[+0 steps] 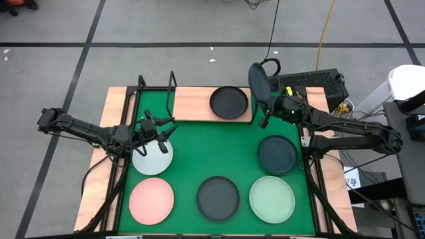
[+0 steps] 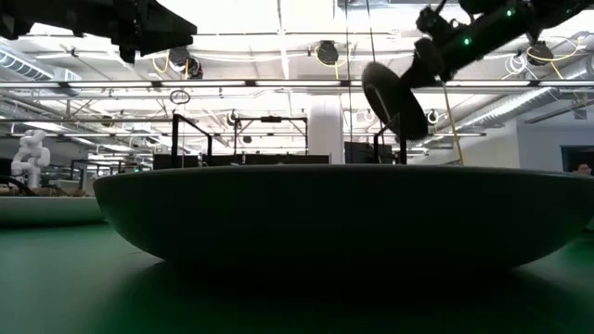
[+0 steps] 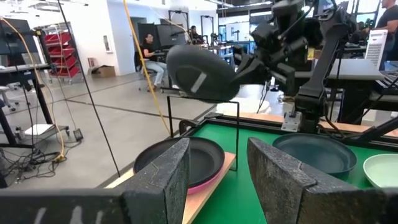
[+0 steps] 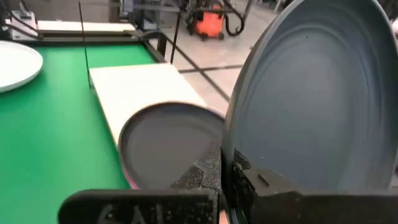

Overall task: Place and stack plates onto a shelf
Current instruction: Stack the dark green plate on top of the black plate on the shelf

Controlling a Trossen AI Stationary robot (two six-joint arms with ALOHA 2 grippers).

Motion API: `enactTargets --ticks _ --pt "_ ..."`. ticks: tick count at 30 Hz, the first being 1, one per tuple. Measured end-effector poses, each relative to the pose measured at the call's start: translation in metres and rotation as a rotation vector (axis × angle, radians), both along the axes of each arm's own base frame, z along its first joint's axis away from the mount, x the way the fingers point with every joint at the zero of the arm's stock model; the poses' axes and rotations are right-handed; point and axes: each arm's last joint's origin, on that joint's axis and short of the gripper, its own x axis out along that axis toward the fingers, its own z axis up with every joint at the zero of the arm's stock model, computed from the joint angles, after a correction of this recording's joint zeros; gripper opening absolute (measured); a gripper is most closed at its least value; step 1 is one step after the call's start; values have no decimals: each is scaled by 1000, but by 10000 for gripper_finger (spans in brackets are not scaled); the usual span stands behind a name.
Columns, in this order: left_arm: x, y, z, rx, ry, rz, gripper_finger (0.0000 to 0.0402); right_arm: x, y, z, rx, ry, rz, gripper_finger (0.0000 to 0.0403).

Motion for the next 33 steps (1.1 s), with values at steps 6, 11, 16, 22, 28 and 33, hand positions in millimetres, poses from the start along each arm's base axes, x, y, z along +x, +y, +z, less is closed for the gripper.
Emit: enactTargets --ticks 6,11,16,22,28,33 --pt "0 0 0 1 1 0 165 6 1 21 -90 4 -25 0" --pt "0 0 0 11 6 1 165 25 4 34 -141 13 35 0" --pt "0 0 0 9 3 1 165 54 4 43 -181 65 109 0" --pt "0 0 0 0 -1 0 165 93 -2 26 -166 220 208 0" --pt "0 0 0 -1 -2 0 165 122 -10 -13 -149 378 255 0" --pt "0 0 0 -4 -3 1 165 134 -20 -45 -106 479 246 0"
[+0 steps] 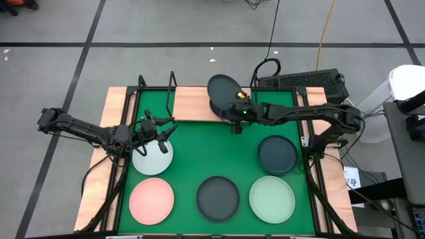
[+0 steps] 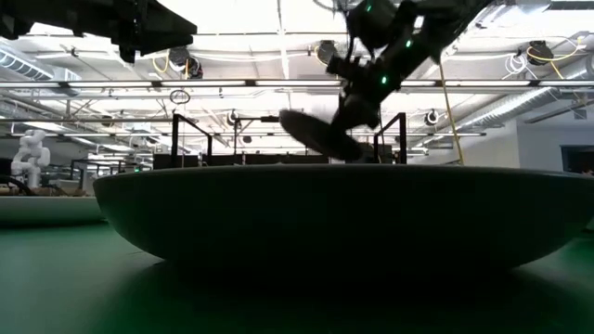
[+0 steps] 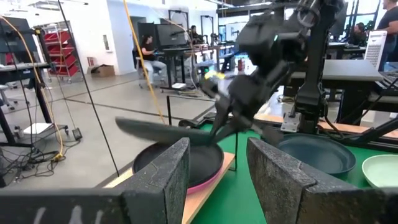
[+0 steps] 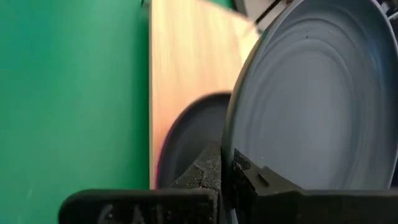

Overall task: Place and stack plates onto a shelf
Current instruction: Stack the dark green plate on top of the black plate on the shelf

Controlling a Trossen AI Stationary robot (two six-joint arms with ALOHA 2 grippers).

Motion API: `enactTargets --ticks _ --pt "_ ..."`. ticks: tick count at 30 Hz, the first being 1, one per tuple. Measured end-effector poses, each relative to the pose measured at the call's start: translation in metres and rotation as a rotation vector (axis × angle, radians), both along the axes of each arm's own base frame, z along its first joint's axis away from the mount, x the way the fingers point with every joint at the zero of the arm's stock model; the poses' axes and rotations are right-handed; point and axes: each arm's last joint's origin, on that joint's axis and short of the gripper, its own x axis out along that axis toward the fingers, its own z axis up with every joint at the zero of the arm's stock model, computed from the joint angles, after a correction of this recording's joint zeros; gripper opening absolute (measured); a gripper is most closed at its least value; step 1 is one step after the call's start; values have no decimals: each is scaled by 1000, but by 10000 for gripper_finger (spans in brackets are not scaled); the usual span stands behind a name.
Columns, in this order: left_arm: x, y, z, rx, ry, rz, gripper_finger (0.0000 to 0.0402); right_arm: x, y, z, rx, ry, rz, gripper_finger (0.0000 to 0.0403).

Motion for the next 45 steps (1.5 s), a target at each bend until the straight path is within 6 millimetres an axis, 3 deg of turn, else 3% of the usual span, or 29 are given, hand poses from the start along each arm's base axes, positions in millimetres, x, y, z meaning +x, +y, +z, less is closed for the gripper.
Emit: enactTargets --ticks 10,21,29,45 --pt "0 0 0 3 3 0 165 2 -10 -32 67 126 -52 2" --pt "0 0 0 4 4 0 165 -3 -12 -36 91 187 -77 4" --pt "0 0 0 -23 -9 -2 165 -4 -11 -37 98 188 -78 33" --pt "0 0 0 -38 -19 -3 165 -17 -1 10 107 18 -35 89"
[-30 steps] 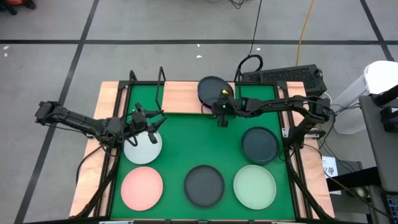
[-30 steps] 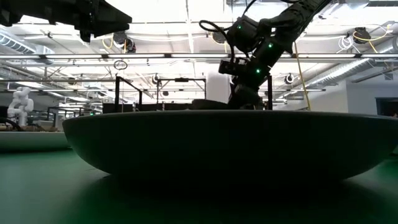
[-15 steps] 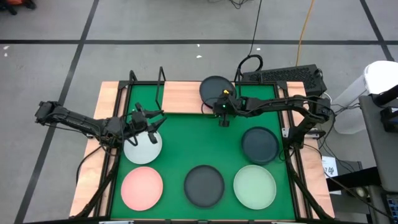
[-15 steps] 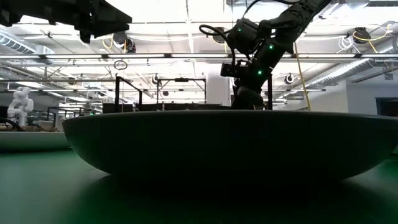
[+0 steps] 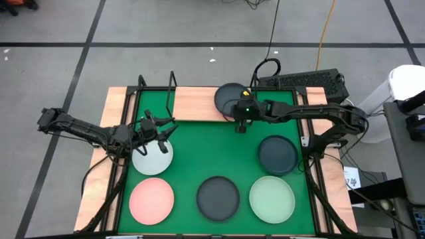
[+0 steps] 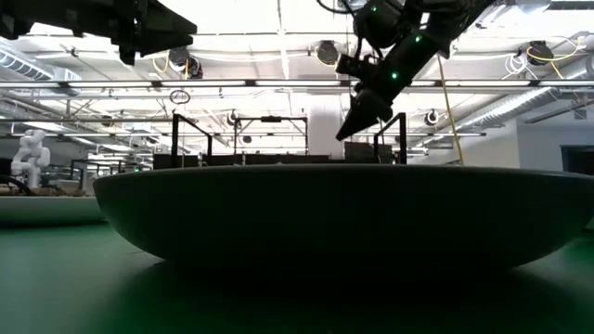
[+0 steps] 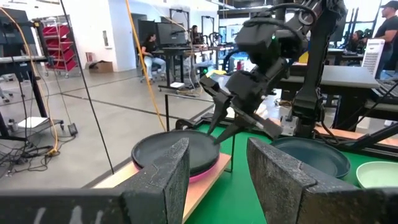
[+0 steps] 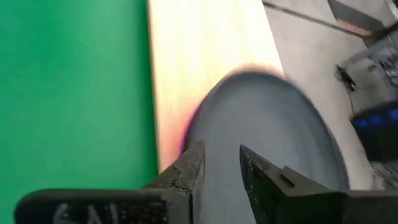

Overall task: Place and stack plates onto a shelf
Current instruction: Stack the dark green plate on top of the black plate on the shelf, then stack the dark green plate on top of the other dark green plate on the shelf

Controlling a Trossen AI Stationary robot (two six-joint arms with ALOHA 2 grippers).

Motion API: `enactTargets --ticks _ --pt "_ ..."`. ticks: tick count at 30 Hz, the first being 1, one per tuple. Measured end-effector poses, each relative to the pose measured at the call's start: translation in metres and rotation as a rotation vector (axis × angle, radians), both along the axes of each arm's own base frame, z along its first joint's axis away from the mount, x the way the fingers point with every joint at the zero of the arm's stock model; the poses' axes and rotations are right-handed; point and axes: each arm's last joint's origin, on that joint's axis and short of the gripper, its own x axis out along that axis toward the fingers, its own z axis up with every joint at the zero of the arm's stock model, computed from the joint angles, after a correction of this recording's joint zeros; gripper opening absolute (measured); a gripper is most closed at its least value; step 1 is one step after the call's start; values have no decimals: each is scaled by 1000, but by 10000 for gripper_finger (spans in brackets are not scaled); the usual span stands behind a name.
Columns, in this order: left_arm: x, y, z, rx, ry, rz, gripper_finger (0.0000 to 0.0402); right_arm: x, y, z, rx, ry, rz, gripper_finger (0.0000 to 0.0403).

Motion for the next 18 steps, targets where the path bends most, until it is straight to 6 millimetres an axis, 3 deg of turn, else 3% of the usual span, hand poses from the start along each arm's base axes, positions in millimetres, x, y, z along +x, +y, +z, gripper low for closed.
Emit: enactTargets --ticks 9,18 --pt "0 0 0 7 2 0 165 -1 9 5 14 -20 17 135" --pt "0 0 3 6 5 2 165 -20 61 51 110 -228 254 134"
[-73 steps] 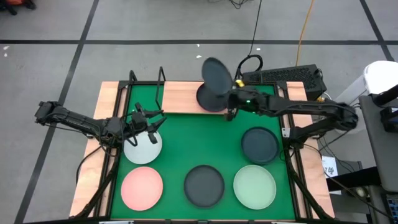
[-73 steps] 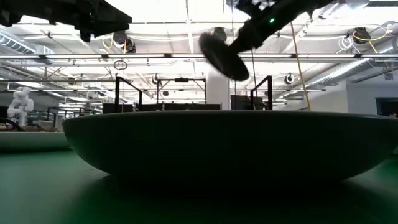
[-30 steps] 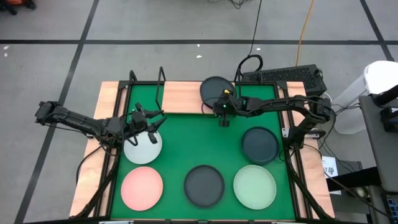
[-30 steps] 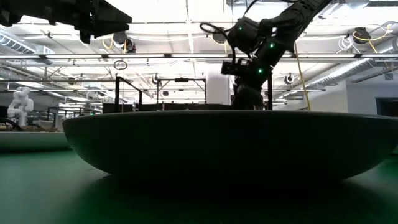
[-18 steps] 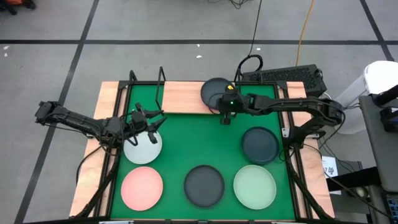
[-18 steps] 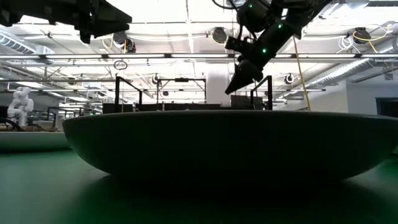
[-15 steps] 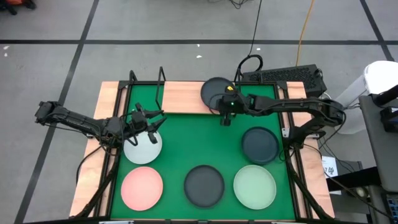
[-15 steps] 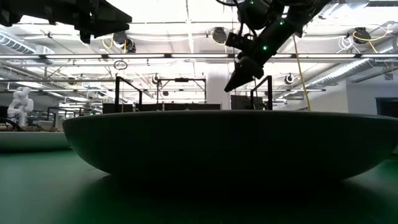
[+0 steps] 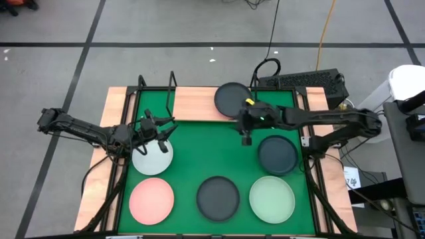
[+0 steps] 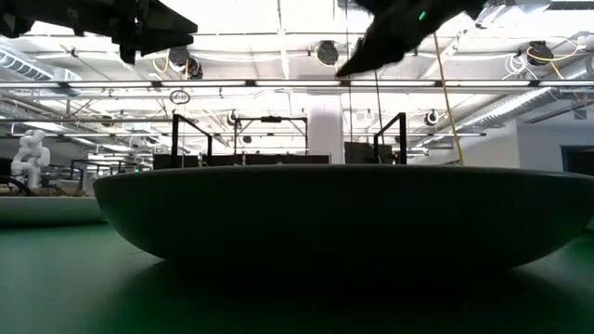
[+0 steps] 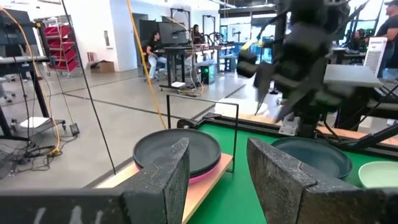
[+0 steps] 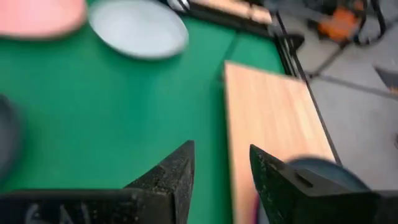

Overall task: Place and stack plates onto a shelf
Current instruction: Stack the dark green plate on top of the other dark green plate on the shelf

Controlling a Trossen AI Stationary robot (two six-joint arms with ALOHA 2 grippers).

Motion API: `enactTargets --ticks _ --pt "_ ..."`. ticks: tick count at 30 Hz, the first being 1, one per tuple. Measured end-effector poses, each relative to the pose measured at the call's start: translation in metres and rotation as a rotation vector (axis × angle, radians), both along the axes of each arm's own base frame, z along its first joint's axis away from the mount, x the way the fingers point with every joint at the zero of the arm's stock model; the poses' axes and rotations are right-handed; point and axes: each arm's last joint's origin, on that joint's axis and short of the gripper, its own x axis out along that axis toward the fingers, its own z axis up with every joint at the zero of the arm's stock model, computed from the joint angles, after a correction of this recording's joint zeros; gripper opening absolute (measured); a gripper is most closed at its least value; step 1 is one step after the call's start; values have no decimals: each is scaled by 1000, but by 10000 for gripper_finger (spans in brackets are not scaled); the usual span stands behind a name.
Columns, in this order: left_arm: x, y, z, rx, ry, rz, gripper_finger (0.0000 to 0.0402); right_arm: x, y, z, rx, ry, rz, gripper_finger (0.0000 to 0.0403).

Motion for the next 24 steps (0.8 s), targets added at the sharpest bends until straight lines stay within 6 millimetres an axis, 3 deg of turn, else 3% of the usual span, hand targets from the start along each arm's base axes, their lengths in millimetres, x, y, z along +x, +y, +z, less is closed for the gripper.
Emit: enactTargets --ticks 6,12,20,24 --pt "2 -2 9 49 9 -80 165 -29 33 14 17 -155 105 133" --pt "3 -4 11 69 15 -147 165 -54 54 9 48 -279 190 133" --pt "4 -5 6 13 50 -151 165 -75 64 -2 59 -457 249 133" --pt "11 -6 5 -57 155 -138 165 -83 63 -9 58 -516 250 132"
